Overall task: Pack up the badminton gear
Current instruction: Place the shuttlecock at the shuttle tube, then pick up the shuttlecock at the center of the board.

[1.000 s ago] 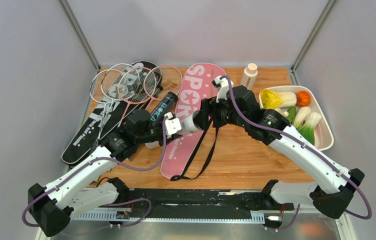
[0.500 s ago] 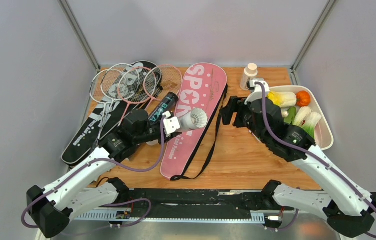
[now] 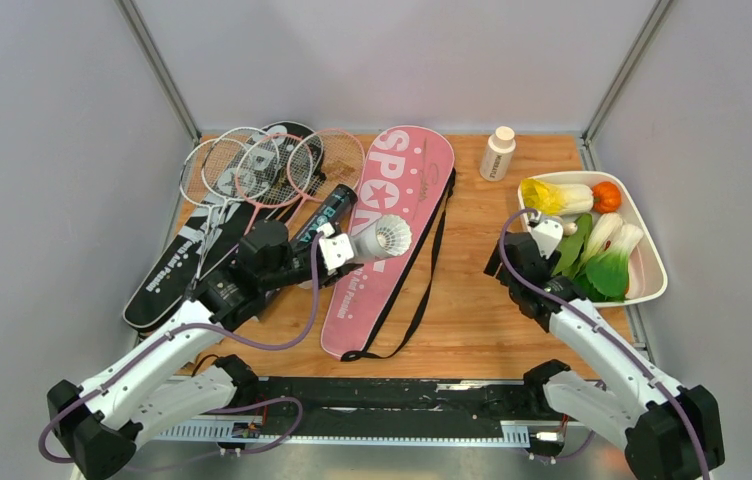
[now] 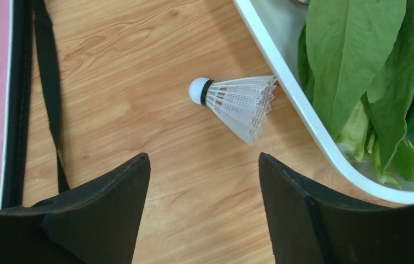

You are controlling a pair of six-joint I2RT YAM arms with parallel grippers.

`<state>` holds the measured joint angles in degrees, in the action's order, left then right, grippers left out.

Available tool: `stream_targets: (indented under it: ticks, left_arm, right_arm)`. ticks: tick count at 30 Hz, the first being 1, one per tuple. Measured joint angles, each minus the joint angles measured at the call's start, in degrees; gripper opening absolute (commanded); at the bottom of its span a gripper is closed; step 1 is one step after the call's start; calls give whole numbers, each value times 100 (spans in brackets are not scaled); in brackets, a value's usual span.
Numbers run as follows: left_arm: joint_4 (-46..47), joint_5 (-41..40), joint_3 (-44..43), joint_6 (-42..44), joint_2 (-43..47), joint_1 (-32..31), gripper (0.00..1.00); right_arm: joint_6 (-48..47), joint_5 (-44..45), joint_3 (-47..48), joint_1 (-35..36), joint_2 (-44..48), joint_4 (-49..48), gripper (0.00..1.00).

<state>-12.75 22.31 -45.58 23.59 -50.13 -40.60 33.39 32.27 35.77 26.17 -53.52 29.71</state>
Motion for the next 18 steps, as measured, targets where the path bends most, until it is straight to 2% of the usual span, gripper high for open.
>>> stream_targets:
  ticks: [10,18]
  left_arm:
    - [129,96,33,-74,118,0,27]
    - [146,122,33,-101,118,0,26]
  right_arm:
    - [101,-372,-529,-649,-190,-1362,82]
    - [131,-599,-691,-1029,-487,-1812,82]
